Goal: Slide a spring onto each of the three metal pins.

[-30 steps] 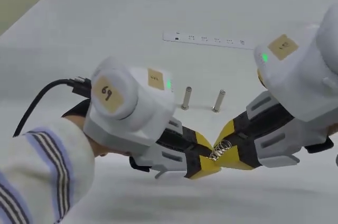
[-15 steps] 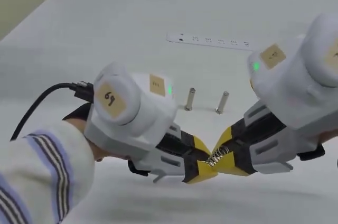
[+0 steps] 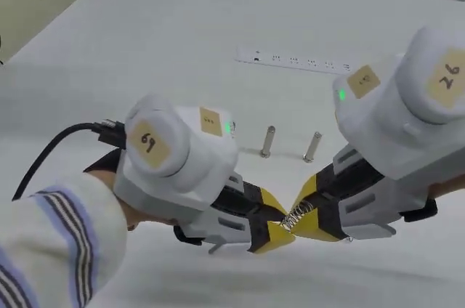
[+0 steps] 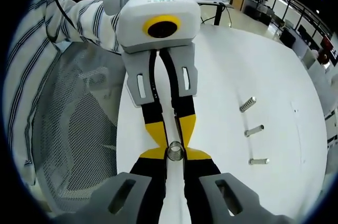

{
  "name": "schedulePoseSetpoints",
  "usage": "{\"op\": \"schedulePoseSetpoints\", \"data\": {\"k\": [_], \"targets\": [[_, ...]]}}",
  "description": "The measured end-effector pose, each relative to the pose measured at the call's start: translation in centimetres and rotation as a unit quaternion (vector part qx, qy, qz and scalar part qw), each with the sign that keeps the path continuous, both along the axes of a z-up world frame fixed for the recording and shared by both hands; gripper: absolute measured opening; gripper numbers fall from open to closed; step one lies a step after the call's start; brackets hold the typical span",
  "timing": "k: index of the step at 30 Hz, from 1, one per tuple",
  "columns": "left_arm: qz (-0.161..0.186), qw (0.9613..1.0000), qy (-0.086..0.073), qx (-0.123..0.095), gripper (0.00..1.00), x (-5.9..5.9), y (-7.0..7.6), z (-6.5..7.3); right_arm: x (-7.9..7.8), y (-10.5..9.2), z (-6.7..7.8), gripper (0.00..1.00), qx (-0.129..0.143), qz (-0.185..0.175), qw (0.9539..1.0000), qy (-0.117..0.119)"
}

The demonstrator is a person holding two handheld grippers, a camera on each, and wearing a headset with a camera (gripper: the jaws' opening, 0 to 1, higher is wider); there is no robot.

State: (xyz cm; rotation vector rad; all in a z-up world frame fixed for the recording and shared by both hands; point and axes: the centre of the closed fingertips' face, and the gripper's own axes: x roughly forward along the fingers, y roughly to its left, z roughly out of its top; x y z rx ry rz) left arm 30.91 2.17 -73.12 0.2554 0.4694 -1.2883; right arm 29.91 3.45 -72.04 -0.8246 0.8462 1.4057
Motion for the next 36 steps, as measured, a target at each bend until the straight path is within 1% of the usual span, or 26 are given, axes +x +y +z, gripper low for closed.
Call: {"op": "schedulePoseSetpoints", "data": {"k": [2,4,8,10,12,16,17,19,20,21,23,24,25,26,28,29,30,32,33,36], "targets": [[0.007,1.0,0.004,0.002,0.03,0.1,0.3,-0.3,0.1,0.0,0.1,0.08,0.001,0.0,1.0,-0.003],[0.018,0.9998,0.011,-0.002,0.04,0.4,0.9,-0.4,0.3,0.1,0.2,0.08,0.003,-0.003,1.0,-0.007],[0.028,0.9995,0.014,-0.004,0.06,0.6,1.7,-0.5,0.4,0.0,0.3,0.08,0.001,-0.003,0.9999,-0.01],[0.032,0.9994,0.014,-0.003,0.1,0.7,2.0,-0.6,0.4,0.0,0.3,0.08,0.0,-0.003,1.0,-0.009],[0.038,0.9991,0.017,-0.008,0.15,0.9,2.4,-0.5,0.4,0.1,0.4,0.08,0.004,-0.008,0.9999,-0.005],[0.058,0.9981,0.015,-0.014,0.22,1.5,3.1,-0.3,0.2,0.2,0.6,0.08,0.006,-0.008,0.9999,-0.003],[0.062,0.9979,0.013,-0.014,0.24,1.6,3.3,-0.3,0.2,0.2,0.7,0.08,0.006,-0.008,0.9999,-0.004],[0.072,0.9972,0.018,-0.014,0.29,1.8,3.8,-0.3,0.4,0.1,0.7,0.08,0.003,-0.01,0.9999,-0.006],[0.077,0.9967,0.019,-0.013,0.29,1.9,4.0,-0.3,0.5,0.0,0.7,0.08,0.001,-0.013,0.9999,-0.009],[0.082,0.9964,0.016,-0.014,0.3,2.1,4.1,-0.3,0.7,-0.1,0.7,0.08,-0.003,-0.018,0.9997,-0.014],[0.091,0.9955,0.017,-0.015,0.36,2.3,4.4,-0.2,1.1,-0.5,0.5,0.08,-0.013,-0.028,0.9994,-0.016],[0.092,0.9955,0.017,-0.014,0.4,2.3,4.5,-0.2,1.2,-0.6,0.4,0.08,-0.016,-0.034,0.9992,-0.013],[0.093,0.9954,0.017,-0.013,0.46,2.3,4.6,-0.2,1.3,-0.7,0.2,0.08,-0.018,-0.041,0.999,-0.007],[0.097,0.9951,0.015,-0.013,0.51,2.4,4.7,-0.2,1.3,-0.9,0.1,0.08,-0.022,-0.051,0.9985,0.003],[0.102,0.9946,0.017,-0.015,0.59,2.5,4.8,-0.2,1.3,-1.0,-0.1,0.08,-0.026,-0.051,0.9984,0.006],[0.104,0.9943,0.02,-0.016,0.61,2.6,4.9,-0.2,1.2,-1.1,-0.1,0.08,-0.028,-0.049,0.9984,0.005],[0.105,0.9941,0.019,-0.016,0.63,2.6,4.9,-0.2,1.2,-1.2,-0.2,0.08,-0.03,-0.048,0.9984,0.005],[0.112,0.9935,0.013,-0.012,0.66,2.9,5.2,-0.2,1.2,-1.3,-0.3,0.08,-0.033,-0.049,0.9982,0.005],[0.117,0.993,0.011,-0.011,0.69,3.0,5.3,-0.3,1.1,-1.4,-0.4,0.08,-0.034,-0.05,0.9982,0.007],[0.123,0.9922,0.017,-0.011,0.78,3.1,5.5,-0.4,1.1,-1.4,-0.3,0.08,-0.034,-0.051,0.9981,0.009]]}}
